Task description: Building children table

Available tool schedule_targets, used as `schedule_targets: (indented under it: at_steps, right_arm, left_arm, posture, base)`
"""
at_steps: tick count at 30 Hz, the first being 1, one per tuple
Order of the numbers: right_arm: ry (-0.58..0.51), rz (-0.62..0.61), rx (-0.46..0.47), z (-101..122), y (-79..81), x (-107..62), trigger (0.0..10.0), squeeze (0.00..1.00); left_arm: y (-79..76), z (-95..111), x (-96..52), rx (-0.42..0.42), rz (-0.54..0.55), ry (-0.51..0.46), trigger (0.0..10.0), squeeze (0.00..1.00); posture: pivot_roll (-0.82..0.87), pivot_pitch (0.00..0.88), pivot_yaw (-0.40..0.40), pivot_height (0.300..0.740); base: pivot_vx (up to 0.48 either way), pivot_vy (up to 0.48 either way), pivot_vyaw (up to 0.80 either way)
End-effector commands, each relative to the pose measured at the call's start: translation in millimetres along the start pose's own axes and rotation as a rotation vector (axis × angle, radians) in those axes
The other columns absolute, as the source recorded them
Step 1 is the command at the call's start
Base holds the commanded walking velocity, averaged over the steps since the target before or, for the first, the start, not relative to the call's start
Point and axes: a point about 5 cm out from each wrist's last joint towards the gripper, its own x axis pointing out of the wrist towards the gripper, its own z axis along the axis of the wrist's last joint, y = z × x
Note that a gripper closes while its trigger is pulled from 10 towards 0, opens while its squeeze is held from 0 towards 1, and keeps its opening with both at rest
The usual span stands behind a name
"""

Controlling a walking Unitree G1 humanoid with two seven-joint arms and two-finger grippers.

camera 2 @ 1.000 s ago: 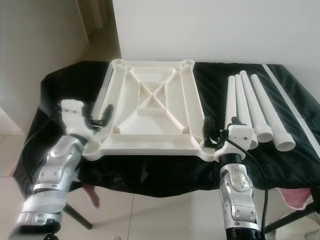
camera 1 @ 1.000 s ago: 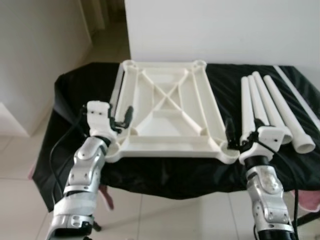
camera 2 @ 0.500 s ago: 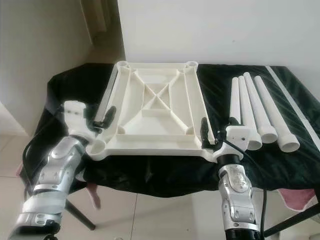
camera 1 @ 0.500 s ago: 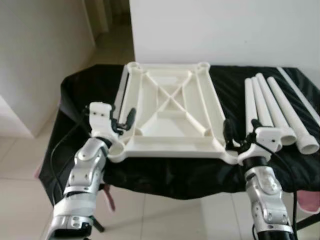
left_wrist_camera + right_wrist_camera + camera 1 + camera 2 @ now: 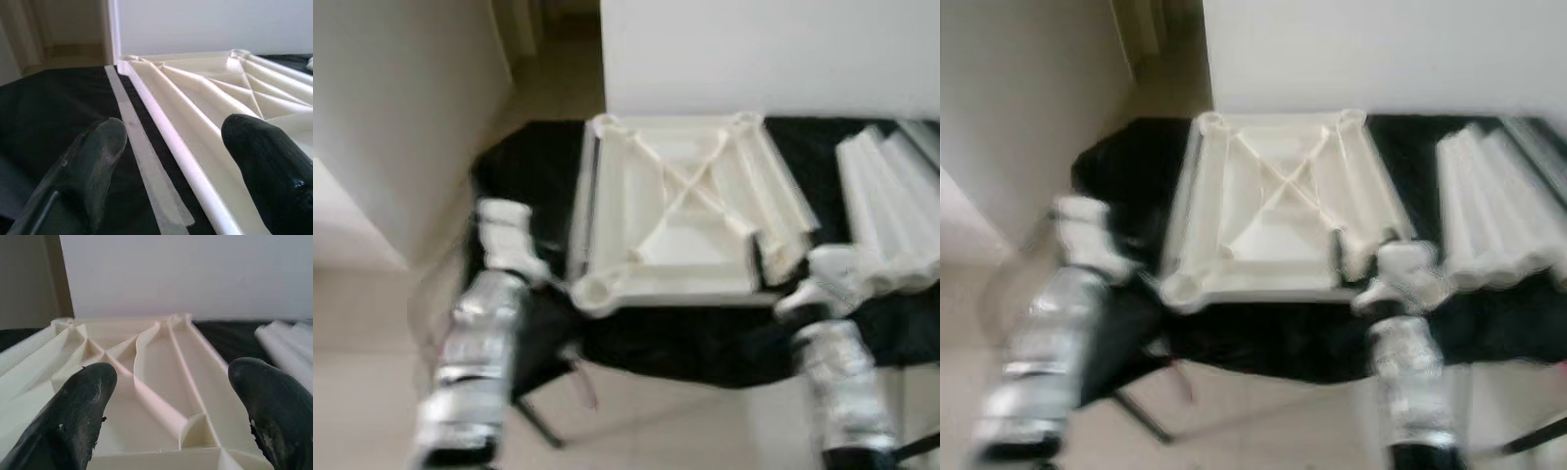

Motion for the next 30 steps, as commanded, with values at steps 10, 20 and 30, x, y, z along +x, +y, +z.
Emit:
schedule_targets:
  at_steps: [10,20,30]
  right_arm:
    - [-0.004,0.004,0.005,0.3,2.4,-0.4,10.0,0.0]
    - [0.001,-0.005,0.0,-0.1,-0.1,-1.8,10.0,0.0]
    - [0.004,-0.009,-0.001,-1.0,-0.5,-2.7,10.0,0.0]
  left_arm:
    - [4.6,-1.0,-3.5,0.062,0.009,0.013,10.0,0.0]
    - [3.1,-0.9,-3.2,0.083,-0.001,0.009,10.0,0.0]
    - [3.4,-1.4,-2.4,0.079,0.002,0.01,10.0,0.0]
  posture:
    - [-0.07,0.0,0.01,0.74]
    - [-0.08,0.0,0.011,0.74]
    - [-0.08,0.0,0.012,0.74]
  base:
    - [0.0,0.0,0.0]
    - [0.0,-0.024,0.0]
    - [0.0,-0.205,0.0]
